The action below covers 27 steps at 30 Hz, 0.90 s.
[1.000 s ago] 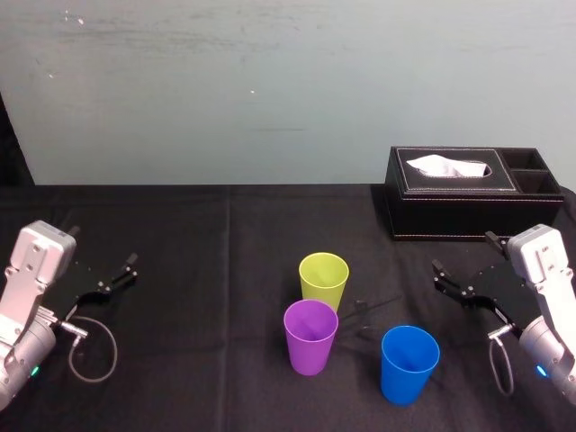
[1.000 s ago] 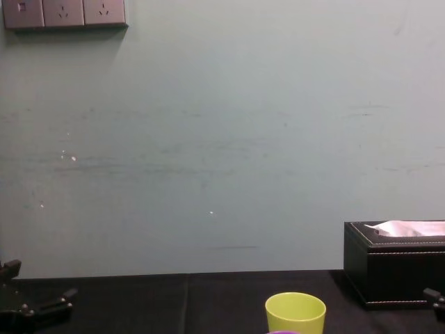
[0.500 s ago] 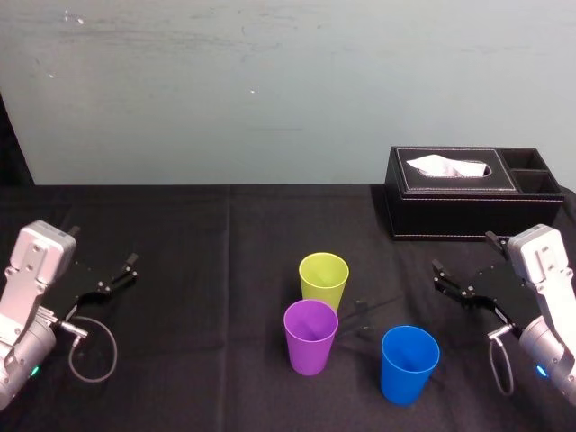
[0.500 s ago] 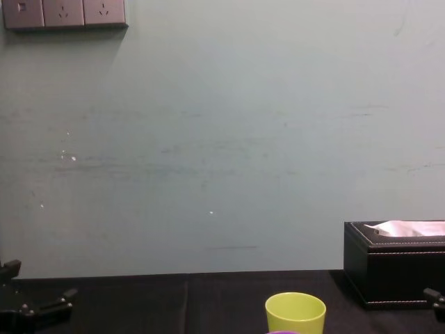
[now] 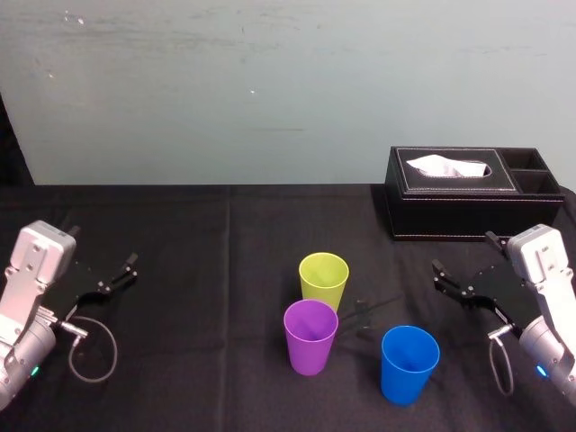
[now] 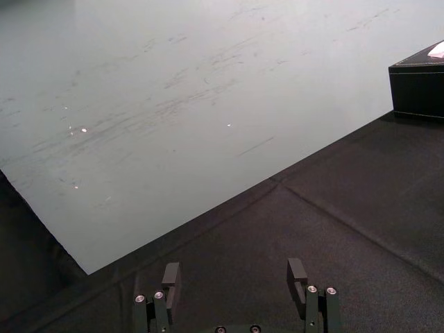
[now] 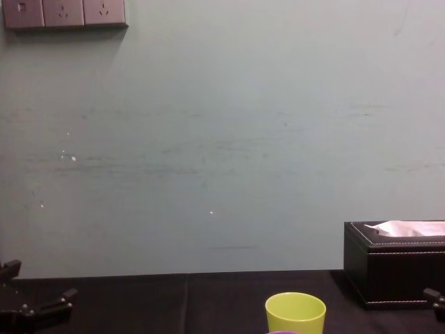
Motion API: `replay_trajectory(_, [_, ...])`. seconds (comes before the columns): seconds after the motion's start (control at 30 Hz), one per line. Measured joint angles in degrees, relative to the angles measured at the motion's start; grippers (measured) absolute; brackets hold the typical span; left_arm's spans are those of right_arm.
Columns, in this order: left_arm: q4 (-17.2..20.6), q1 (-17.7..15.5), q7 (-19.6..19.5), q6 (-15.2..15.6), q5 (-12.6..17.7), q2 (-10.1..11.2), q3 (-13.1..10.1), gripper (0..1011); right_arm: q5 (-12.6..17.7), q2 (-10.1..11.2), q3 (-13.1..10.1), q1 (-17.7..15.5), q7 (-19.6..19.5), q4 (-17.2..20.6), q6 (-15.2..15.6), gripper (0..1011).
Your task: Stack the three plastic cups sequentially using one hand.
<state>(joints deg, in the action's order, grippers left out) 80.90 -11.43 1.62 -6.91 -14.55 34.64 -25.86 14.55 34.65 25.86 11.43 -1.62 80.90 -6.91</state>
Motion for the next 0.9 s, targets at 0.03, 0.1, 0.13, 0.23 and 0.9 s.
replay_trajectory(0.03, [0.0, 0.0, 0.0, 0.0, 0.0, 0.0, 0.0, 1000, 0.0, 0.0, 0.0, 0.0, 0.0, 0.0, 0.0, 1003])
replay_trajectory(0.1, [0.0, 0.0, 0.0, 0.0, 0.0, 0.0, 0.0, 1000, 0.0, 0.0, 0.0, 0.0, 0.0, 0.0, 0.0, 1003])
replay_trajectory(0.13, [0.0, 0.0, 0.0, 0.0, 0.0, 0.0, 0.0, 1000, 0.0, 0.0, 0.0, 0.0, 0.0, 0.0, 0.0, 1003])
replay_trajectory(0.23, [0.0, 0.0, 0.0, 0.0, 0.0, 0.0, 0.0, 1000, 0.0, 0.0, 0.0, 0.0, 0.0, 0.0, 0.0, 1003])
replay_trajectory(0.9, [0.0, 0.0, 0.0, 0.0, 0.0, 0.0, 0.0, 1000, 0.0, 0.0, 0.0, 0.0, 0.0, 0.0, 0.0, 1003])
